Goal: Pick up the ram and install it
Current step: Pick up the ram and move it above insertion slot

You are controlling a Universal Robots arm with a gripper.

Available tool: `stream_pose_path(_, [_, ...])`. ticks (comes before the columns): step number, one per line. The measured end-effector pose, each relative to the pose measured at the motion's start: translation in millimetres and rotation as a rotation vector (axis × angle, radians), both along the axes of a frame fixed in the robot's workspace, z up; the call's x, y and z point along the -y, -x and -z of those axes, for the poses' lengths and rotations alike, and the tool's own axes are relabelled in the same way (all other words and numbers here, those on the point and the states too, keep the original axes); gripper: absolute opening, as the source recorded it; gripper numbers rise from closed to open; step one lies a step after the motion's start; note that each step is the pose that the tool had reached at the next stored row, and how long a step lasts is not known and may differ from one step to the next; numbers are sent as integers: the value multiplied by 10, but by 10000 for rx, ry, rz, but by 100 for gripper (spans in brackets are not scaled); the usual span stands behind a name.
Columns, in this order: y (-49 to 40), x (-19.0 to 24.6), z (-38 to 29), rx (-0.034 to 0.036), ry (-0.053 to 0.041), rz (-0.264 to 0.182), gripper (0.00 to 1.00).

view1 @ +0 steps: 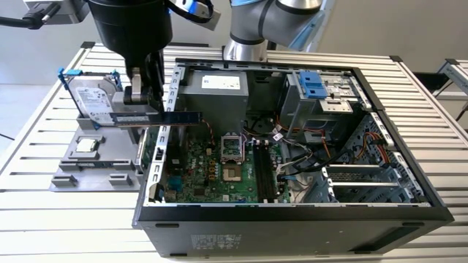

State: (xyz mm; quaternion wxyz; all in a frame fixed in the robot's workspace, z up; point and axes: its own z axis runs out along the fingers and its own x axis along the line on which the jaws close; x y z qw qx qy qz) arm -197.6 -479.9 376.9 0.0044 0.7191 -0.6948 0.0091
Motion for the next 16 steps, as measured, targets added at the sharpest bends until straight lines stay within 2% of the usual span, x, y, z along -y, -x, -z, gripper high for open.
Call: stream_pose_path(16, [-150,0,0,0,-1,20,0])
